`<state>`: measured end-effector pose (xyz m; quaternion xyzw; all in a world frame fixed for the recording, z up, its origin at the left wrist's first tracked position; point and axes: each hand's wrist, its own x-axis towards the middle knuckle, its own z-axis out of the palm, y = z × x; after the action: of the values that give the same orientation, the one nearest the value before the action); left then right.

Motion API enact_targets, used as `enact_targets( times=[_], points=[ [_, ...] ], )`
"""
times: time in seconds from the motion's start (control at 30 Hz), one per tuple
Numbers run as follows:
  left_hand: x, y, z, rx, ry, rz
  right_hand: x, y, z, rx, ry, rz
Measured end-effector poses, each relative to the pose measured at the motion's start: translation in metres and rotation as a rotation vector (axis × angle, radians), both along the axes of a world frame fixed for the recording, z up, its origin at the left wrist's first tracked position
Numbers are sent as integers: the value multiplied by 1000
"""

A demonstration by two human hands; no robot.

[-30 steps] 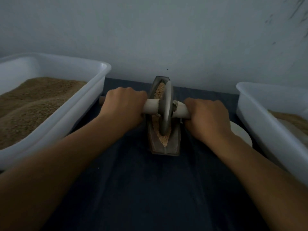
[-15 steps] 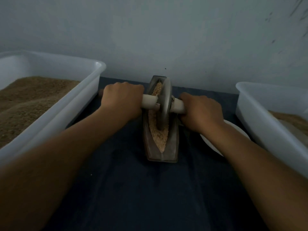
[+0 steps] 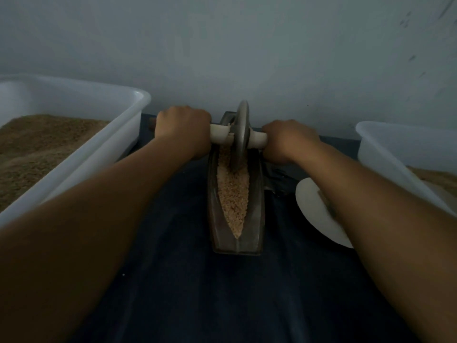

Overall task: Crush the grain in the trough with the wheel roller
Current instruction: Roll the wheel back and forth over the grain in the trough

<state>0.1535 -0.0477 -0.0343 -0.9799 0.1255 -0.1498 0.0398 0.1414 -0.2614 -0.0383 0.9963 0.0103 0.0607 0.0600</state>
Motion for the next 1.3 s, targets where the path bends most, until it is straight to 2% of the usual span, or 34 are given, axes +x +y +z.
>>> enact_targets(
  times=[0.23,0.5,0.7,0.9,1.1,1.3],
  points=[
    [-31,11,-11,-17,-35,6,-38,6,-10,-6,-222,68],
    [-80,19,-3,52,-55,-47,-101,10,-17,41,-287,96],
    [-102,30,-7,34,-76,-76,-132,16,-11,-30,-380,172],
    [-94,31,-16,-48,-52,-71,-119,17,-12,-88,-399,175],
    [-49,17,-11,-82,-45,-210,-74,9,-19,-14,-304,69],
    [-10,5,-8,-87,10,-159,-28,7,-10,-24,-278,46]
  ],
)
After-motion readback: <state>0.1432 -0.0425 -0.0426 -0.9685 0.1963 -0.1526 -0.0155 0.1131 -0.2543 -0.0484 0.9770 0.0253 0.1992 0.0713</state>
